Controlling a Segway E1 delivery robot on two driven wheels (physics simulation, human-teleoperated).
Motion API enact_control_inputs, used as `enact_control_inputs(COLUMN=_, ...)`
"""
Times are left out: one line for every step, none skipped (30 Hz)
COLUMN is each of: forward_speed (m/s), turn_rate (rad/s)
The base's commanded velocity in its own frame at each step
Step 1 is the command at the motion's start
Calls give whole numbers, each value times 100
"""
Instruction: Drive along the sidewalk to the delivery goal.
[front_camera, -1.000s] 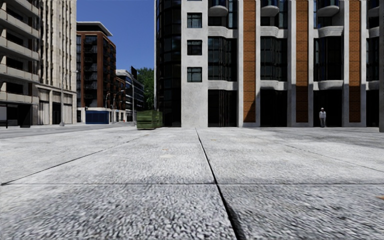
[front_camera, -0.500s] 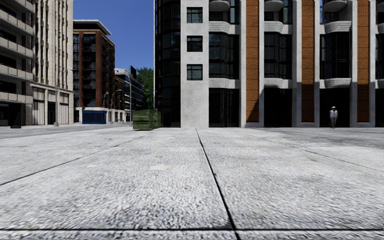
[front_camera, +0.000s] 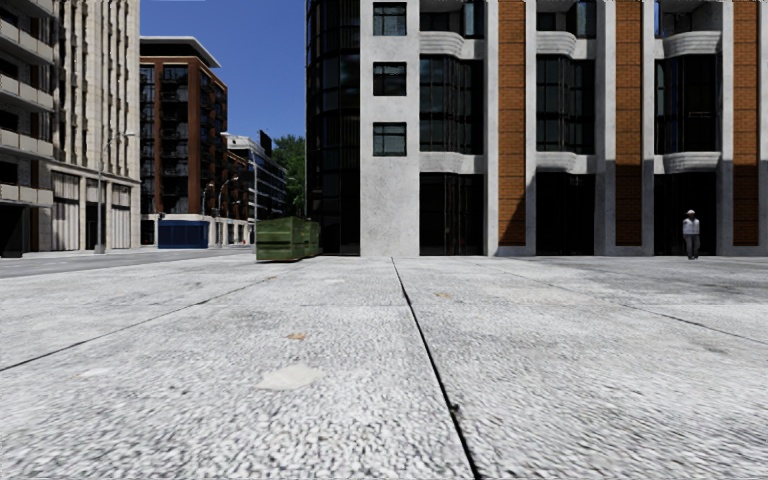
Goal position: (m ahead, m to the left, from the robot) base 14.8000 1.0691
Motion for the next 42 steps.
enact_control_inputs(forward_speed=198, turn_rate=26)
enact_control_inputs(forward_speed=198, turn_rate=27)
enact_control_inputs(forward_speed=198, turn_rate=27)
enact_control_inputs(forward_speed=198, turn_rate=27)
enact_control_inputs(forward_speed=198, turn_rate=27)
enact_control_inputs(forward_speed=198, turn_rate=25)
enact_control_inputs(forward_speed=198, turn_rate=3)
enact_control_inputs(forward_speed=198, turn_rate=3)
enact_control_inputs(forward_speed=198, turn_rate=0)
enact_control_inputs(forward_speed=198, turn_rate=0)
enact_control_inputs(forward_speed=198, turn_rate=0)
enact_control_inputs(forward_speed=198, turn_rate=0)
enact_control_inputs(forward_speed=198, turn_rate=0)
enact_control_inputs(forward_speed=198, turn_rate=0)
enact_control_inputs(forward_speed=198, turn_rate=0)
enact_control_inputs(forward_speed=198, turn_rate=0)
enact_control_inputs(forward_speed=198, turn_rate=0)
enact_control_inputs(forward_speed=198, turn_rate=0)
enact_control_inputs(forward_speed=198, turn_rate=0)
enact_control_inputs(forward_speed=198, turn_rate=0)
enact_control_inputs(forward_speed=198, turn_rate=0)
enact_control_inputs(forward_speed=198, turn_rate=0)
enact_control_inputs(forward_speed=198, turn_rate=0)
enact_control_inputs(forward_speed=198, turn_rate=0)
enact_control_inputs(forward_speed=198, turn_rate=0)
enact_control_inputs(forward_speed=198, turn_rate=0)
enact_control_inputs(forward_speed=198, turn_rate=0)
enact_control_inputs(forward_speed=198, turn_rate=0)
enact_control_inputs(forward_speed=198, turn_rate=0)
enact_control_inputs(forward_speed=198, turn_rate=0)
enact_control_inputs(forward_speed=198, turn_rate=0)
enact_control_inputs(forward_speed=198, turn_rate=0)
enact_control_inputs(forward_speed=198, turn_rate=0)
enact_control_inputs(forward_speed=198, turn_rate=0)
enact_control_inputs(forward_speed=198, turn_rate=0)
enact_control_inputs(forward_speed=198, turn_rate=0)
enact_control_inputs(forward_speed=198, turn_rate=0)
enact_control_inputs(forward_speed=198, turn_rate=0)
enact_control_inputs(forward_speed=198, turn_rate=0)
enact_control_inputs(forward_speed=198, turn_rate=0)
enact_control_inputs(forward_speed=198, turn_rate=0)
enact_control_inputs(forward_speed=198, turn_rate=0)
